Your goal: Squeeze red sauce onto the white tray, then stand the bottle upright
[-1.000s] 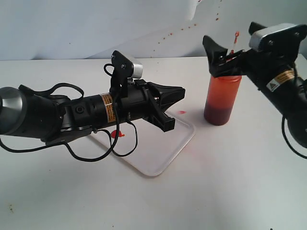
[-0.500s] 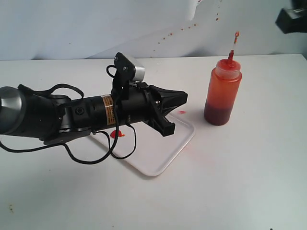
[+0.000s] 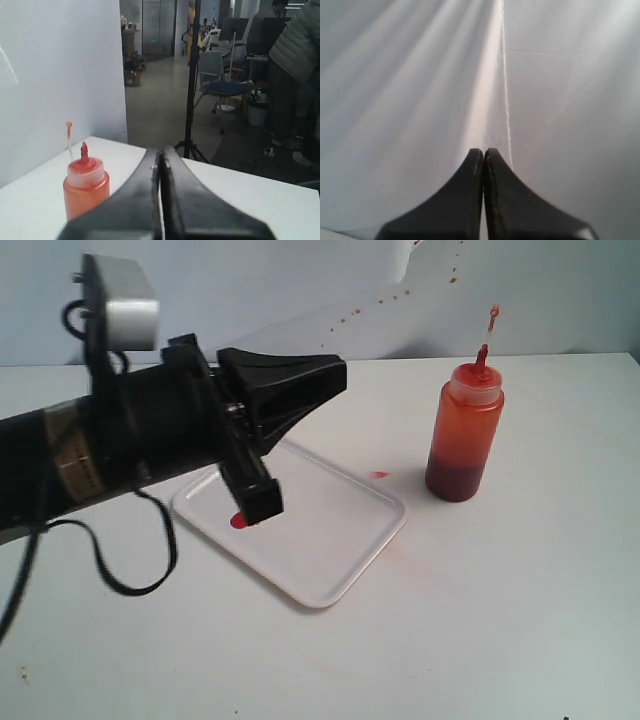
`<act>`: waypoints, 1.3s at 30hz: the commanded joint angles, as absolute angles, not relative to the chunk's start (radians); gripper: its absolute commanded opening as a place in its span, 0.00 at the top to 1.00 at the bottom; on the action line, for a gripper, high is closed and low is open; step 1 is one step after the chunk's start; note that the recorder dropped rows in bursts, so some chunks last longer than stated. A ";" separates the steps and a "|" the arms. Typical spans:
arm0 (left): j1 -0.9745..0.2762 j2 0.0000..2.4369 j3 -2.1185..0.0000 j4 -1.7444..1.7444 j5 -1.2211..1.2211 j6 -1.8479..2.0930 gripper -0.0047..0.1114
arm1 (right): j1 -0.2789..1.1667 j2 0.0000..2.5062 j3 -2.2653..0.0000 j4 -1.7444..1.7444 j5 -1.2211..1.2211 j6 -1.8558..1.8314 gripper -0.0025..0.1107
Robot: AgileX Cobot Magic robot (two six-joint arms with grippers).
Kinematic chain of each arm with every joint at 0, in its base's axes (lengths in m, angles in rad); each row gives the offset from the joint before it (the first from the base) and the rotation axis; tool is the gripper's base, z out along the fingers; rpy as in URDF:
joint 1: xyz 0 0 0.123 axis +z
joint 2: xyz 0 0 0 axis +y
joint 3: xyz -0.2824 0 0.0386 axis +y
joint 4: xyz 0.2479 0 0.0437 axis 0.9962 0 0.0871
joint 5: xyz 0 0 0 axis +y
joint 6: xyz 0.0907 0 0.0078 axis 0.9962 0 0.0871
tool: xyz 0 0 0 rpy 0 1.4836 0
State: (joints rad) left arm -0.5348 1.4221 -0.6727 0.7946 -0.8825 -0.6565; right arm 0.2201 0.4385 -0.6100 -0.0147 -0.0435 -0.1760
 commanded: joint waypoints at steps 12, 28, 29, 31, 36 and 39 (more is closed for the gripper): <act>-0.535 0.847 -0.325 0.669 -0.771 -0.620 0.96 | 0.220 0.214 -0.602 0.010 0.312 -0.175 0.98; -0.535 0.541 -0.257 0.728 -0.734 -0.627 0.96 | 0.220 0.214 -0.602 0.010 0.303 -0.172 0.98; -0.535 0.535 -0.257 0.728 -0.734 -0.627 0.96 | 0.220 0.214 -0.602 0.010 0.303 -0.172 0.98; -0.535 0.533 -0.257 0.728 -0.739 -0.627 0.96 | 0.220 0.214 -0.602 0.010 0.303 -0.172 0.98; -0.535 0.533 -0.257 0.728 -0.739 -0.627 0.96 | 0.220 0.214 -0.602 0.010 0.303 -0.172 0.98; -0.535 0.533 -0.257 0.728 -0.739 -0.627 0.96 | 0.220 0.214 -0.602 0.010 0.303 -0.172 0.98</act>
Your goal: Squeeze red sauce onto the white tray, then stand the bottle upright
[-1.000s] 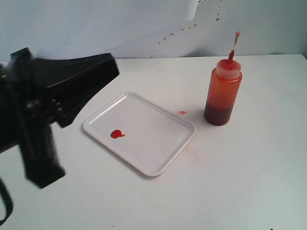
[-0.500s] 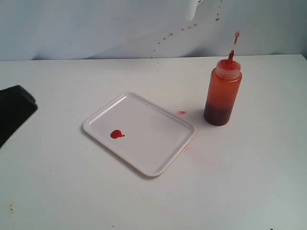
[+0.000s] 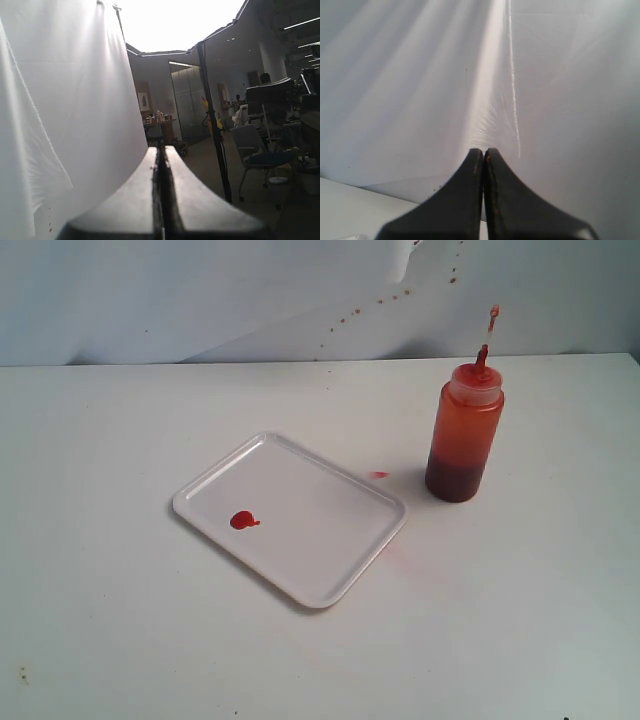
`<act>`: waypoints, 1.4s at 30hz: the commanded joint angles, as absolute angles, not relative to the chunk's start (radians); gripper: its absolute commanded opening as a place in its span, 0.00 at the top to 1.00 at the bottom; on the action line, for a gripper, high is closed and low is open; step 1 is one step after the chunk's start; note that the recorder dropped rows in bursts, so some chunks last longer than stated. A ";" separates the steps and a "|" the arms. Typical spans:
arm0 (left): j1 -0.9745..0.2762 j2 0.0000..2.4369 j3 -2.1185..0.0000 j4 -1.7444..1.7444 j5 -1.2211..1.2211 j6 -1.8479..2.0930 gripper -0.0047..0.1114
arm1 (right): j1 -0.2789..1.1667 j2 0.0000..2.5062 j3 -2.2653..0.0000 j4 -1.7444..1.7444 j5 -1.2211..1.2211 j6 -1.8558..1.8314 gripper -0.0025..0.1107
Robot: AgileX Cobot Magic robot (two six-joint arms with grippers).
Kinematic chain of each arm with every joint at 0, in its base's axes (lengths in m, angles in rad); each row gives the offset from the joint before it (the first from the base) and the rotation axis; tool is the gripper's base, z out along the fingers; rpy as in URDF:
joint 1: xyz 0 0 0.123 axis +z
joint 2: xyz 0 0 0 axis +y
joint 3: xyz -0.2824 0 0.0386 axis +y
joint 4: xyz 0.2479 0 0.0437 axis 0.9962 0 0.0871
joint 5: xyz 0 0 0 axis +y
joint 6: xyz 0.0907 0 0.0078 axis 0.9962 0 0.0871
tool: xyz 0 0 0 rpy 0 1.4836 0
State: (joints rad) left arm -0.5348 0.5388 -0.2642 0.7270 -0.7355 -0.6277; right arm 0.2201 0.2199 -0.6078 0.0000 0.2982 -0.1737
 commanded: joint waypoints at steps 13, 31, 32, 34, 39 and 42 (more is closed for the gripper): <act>-0.552 0.500 -0.257 0.740 -0.705 -0.514 0.96 | 0.220 0.214 -0.602 0.010 0.303 -0.172 0.98; -0.416 0.040 -0.108 0.739 0.006 -0.837 0.96 | 0.220 0.214 -0.602 0.010 0.303 -0.172 0.98; -0.401 0.021 -0.096 0.734 0.000 -0.840 0.96 | 0.220 0.214 -0.602 0.010 0.303 -0.170 0.98; -0.383 0.000 -0.094 0.734 0.006 -0.840 0.96 | 0.220 0.214 -0.602 0.010 0.303 -0.170 0.98; -0.383 0.000 -0.094 0.734 0.000 -0.836 0.96 | 0.220 0.214 -0.602 0.010 0.303 -0.170 0.98; -0.383 0.000 -0.094 0.734 0.000 -0.836 0.96 | 0.220 0.214 -0.602 0.010 0.303 -0.170 0.98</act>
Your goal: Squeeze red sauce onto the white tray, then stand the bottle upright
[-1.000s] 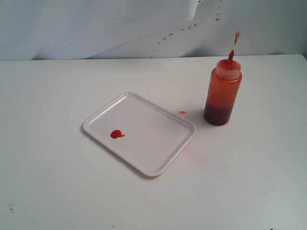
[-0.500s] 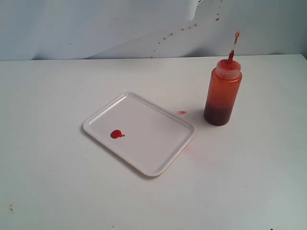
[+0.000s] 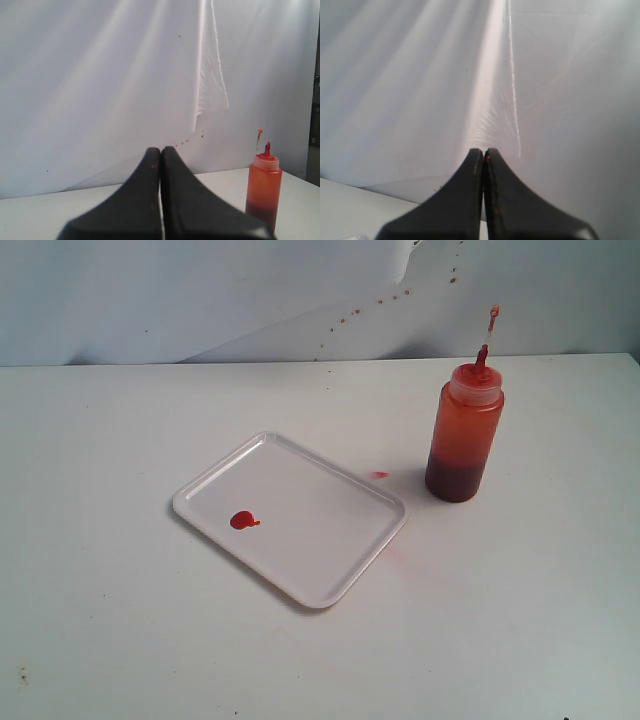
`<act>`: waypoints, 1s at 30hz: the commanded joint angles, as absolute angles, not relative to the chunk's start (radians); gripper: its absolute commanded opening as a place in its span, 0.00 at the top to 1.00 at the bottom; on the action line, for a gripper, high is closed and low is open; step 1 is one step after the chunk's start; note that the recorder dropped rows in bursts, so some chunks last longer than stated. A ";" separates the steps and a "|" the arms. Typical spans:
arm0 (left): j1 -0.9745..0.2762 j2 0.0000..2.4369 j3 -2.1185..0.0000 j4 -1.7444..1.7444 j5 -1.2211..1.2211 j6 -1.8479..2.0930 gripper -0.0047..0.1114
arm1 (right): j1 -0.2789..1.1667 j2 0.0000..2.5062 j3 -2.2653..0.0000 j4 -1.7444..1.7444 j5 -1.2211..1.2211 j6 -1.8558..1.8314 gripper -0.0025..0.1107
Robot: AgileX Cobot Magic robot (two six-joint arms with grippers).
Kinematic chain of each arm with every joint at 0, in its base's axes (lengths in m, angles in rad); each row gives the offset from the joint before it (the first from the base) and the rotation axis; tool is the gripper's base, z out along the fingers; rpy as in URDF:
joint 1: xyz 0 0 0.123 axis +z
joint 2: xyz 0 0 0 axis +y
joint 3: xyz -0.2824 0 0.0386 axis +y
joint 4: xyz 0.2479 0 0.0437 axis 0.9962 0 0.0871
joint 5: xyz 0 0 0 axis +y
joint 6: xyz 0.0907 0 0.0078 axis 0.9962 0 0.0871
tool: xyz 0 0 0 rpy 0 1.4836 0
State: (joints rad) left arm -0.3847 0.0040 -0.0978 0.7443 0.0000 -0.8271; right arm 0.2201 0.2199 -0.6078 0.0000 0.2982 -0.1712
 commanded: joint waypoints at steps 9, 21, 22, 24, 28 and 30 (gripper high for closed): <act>-0.383 0.000 -0.094 0.743 0.006 -0.791 0.96 | 0.220 0.214 -0.602 0.010 0.303 -0.170 0.98; -0.383 0.000 -0.094 0.148 0.093 -0.083 0.96 | 0.220 0.214 -0.602 0.010 0.303 -0.170 0.98; -0.383 0.000 -0.093 0.112 0.115 -0.046 0.96 | 0.220 0.214 -0.602 0.010 0.303 -0.170 0.98; -0.383 0.000 -0.072 0.041 0.136 0.008 0.96 | 0.220 0.214 -0.602 0.010 0.303 -0.170 0.98; -0.383 0.000 -0.019 0.014 0.117 0.000 0.96 | 0.220 0.214 -0.602 0.010 0.303 -0.170 0.98; -0.383 0.000 0.000 -0.015 0.104 0.000 0.96 | 0.220 0.214 -0.602 0.010 0.303 -0.170 0.98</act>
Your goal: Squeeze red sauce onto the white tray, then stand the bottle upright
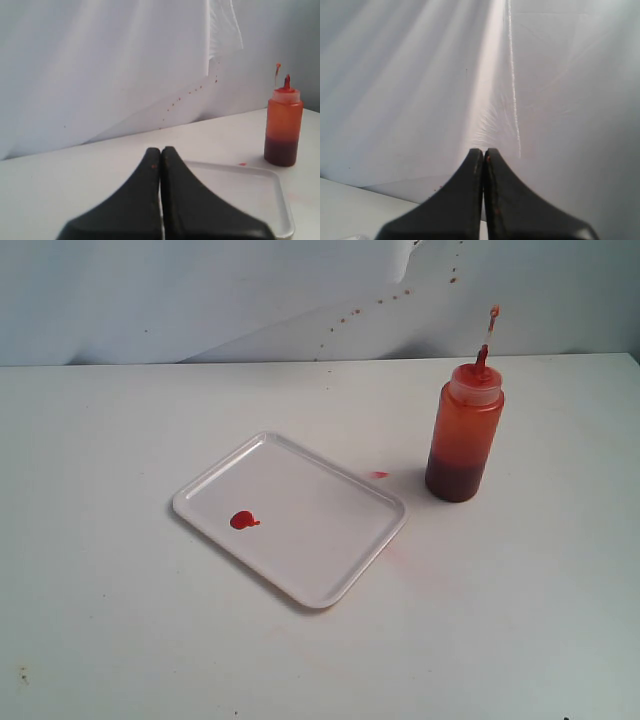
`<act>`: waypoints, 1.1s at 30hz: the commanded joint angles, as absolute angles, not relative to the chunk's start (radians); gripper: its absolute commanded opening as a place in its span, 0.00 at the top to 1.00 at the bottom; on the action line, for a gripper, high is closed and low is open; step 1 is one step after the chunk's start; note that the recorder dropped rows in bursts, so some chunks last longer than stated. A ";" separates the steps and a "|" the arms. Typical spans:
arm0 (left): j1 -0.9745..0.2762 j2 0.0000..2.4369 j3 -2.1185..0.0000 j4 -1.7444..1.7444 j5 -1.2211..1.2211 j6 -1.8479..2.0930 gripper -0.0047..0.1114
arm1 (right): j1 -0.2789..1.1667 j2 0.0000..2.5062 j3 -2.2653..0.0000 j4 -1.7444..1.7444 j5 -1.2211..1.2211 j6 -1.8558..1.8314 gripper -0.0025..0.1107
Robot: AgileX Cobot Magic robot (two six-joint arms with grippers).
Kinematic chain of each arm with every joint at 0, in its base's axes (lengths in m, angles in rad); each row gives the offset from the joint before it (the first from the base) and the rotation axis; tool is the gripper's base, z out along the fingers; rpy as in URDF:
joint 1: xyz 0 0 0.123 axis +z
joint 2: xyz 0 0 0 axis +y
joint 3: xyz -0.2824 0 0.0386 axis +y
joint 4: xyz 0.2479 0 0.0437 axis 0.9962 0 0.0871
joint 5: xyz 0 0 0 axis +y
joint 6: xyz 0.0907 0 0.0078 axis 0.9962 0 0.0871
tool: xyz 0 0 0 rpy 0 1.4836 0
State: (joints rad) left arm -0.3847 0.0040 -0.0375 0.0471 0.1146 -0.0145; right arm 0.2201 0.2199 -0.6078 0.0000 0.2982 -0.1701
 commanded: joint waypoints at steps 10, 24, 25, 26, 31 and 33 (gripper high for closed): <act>-0.383 0.000 0.000 0.008 0.157 0.010 0.96 | 0.220 0.214 -0.602 0.010 0.303 -0.170 0.98; -0.383 0.000 0.000 0.019 0.290 0.010 0.96 | 0.220 0.214 -0.602 0.010 0.303 -0.170 0.98; -0.383 0.000 0.000 0.019 0.290 0.010 0.96 | 0.220 0.214 -0.602 0.010 0.303 -0.170 0.98; -0.383 0.000 0.000 0.019 0.290 0.010 0.96 | 0.220 0.214 -0.602 0.010 0.303 -0.170 0.98; -0.383 0.000 0.000 0.019 0.289 0.010 0.96 | 0.220 0.214 -0.602 0.010 0.303 -0.170 0.98; -0.383 0.000 0.000 0.019 0.289 0.010 0.96 | 0.220 0.214 -0.602 0.010 0.303 -0.170 0.98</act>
